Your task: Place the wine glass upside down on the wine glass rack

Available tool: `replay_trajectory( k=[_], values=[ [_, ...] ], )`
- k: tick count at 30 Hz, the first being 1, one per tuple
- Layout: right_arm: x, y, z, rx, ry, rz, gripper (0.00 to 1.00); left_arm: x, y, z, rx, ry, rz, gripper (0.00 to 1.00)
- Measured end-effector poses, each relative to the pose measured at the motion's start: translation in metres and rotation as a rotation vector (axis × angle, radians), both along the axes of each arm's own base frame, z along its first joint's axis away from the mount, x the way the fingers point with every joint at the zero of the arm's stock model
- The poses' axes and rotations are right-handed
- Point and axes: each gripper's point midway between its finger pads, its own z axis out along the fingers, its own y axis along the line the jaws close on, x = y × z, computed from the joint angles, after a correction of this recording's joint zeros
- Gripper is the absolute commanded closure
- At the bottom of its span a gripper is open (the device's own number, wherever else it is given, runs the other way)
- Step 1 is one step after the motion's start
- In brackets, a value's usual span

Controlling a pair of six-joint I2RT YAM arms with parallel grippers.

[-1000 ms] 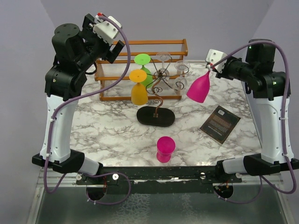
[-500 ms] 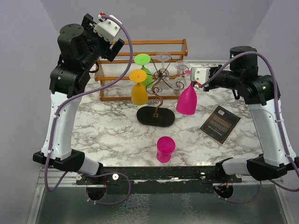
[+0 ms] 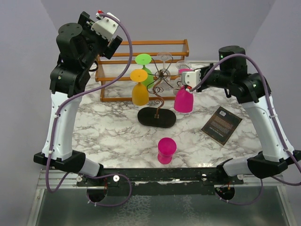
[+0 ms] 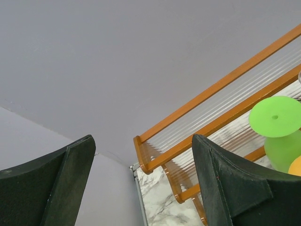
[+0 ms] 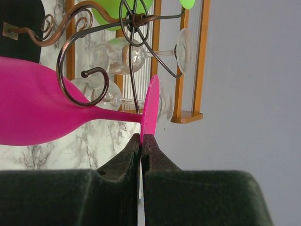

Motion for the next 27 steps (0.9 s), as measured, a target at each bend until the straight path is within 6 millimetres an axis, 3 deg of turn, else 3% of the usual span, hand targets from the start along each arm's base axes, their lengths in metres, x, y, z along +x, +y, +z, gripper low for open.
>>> replay_trajectory(
  k=[13, 27],
  values=[
    [0.013, 0.023, -0.011, -0.021, 0.001, 0.033, 0.99, 0.001, 0.004, 0.002, 0.013, -0.010, 0.014, 0.13],
    [0.002, 0.048, -0.004, 0.021, 0.011, 0.125, 0.99, 0.003, 0.004, -0.001, 0.022, -0.005, 0.015, 0.11]
  ],
)
